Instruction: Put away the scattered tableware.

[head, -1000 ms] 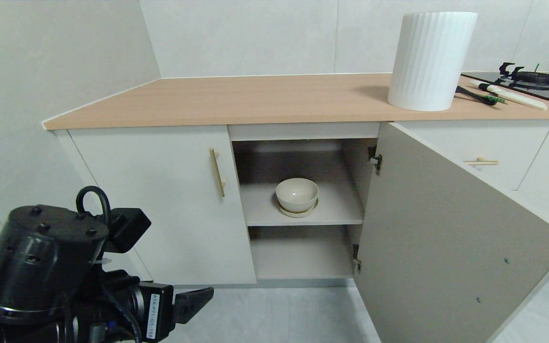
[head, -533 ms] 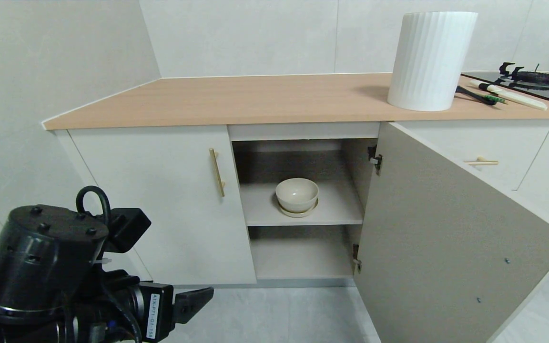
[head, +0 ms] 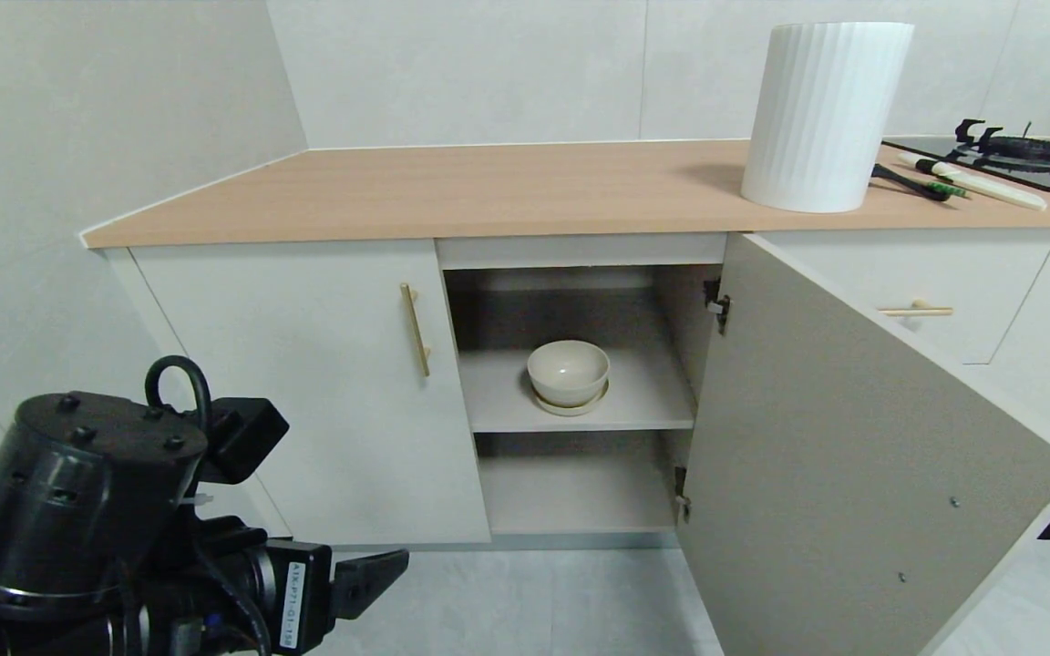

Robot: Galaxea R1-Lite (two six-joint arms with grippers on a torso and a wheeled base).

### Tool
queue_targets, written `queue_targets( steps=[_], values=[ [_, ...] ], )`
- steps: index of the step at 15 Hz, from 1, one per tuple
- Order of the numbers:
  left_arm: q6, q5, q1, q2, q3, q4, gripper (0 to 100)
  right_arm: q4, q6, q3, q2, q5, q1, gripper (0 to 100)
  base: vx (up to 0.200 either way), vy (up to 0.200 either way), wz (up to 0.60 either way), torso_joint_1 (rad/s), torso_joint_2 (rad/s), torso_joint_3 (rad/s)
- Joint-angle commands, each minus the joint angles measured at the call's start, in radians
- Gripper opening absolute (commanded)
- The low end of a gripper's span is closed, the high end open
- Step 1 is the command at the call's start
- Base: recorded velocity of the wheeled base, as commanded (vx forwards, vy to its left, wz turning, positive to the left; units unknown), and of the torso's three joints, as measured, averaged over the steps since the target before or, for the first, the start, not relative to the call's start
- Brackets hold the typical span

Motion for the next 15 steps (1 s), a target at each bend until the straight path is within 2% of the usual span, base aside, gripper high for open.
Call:
queue_targets(
  steps=[1,6,10,15],
  values=[
    [-0.001,0.0,0.0,0.002,0.0,0.0,100,-0.002,0.002,-0.001,0.017,0.007,0.0,100,0.0,0.0,0.0,0.0,0.0,0.0],
    [-0.001,0.0,-0.002,0.002,0.0,0.0,100,-0.022,0.017,0.008,0.013,0.058,0.034,100,0.0,0.0,0.0,0.0,0.0,0.0],
    [-0.001,0.0,0.0,0.002,0.0,0.0,100,-0.085,0.078,0.05,0.014,0.058,0.14,100,0.0,0.0,0.0,0.0,0.0,0.0],
    [-0.001,0.0,0.0,0.002,0.0,0.0,100,-0.173,0.118,0.093,0.031,0.058,0.206,100,0.0,0.0,0.0,0.0,0.0,0.0]
  ],
)
